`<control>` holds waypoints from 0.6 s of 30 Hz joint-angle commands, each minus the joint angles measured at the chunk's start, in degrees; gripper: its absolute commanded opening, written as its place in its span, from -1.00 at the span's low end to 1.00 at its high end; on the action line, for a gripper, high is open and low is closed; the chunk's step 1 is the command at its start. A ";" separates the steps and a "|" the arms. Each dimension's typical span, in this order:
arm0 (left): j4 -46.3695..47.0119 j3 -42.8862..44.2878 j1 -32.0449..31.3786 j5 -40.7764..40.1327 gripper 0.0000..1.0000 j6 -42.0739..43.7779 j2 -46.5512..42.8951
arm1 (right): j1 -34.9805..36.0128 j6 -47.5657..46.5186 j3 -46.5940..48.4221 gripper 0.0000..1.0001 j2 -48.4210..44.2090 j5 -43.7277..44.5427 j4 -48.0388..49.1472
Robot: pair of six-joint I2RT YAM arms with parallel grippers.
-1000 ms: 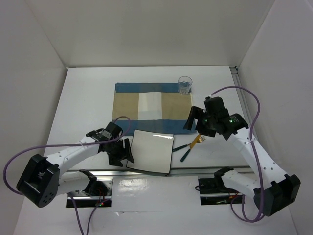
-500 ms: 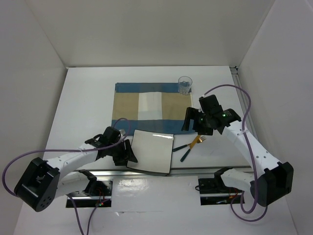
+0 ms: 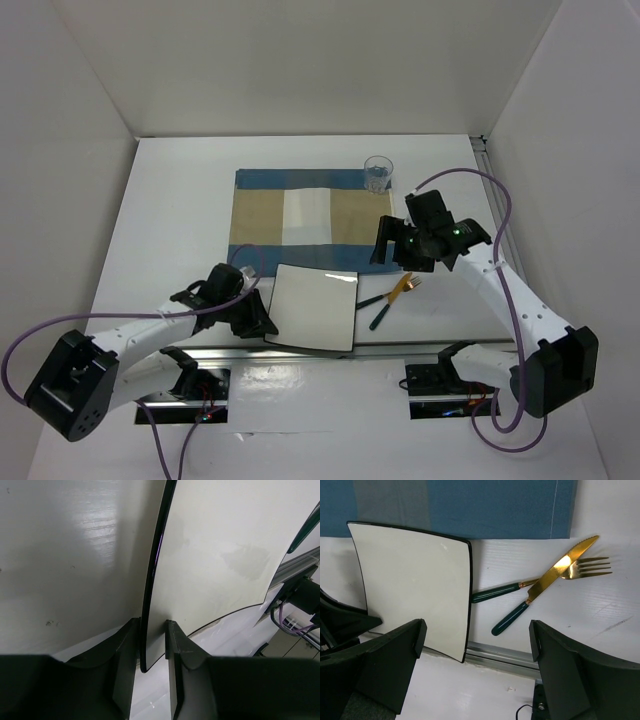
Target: Set the dinner table for one person
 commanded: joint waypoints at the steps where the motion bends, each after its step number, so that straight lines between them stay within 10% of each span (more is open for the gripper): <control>1: -1.10 1.30 -0.06 -1.03 -1.00 0.87 -0.76 | 0.39 -0.32 2.39 0.93 0.08 1.25 1.56; 18: -7.01 16.07 -0.06 9.77 -1.00 10.72 -9.90 | 0.39 -0.85 3.97 0.93 2.36 2.31 1.55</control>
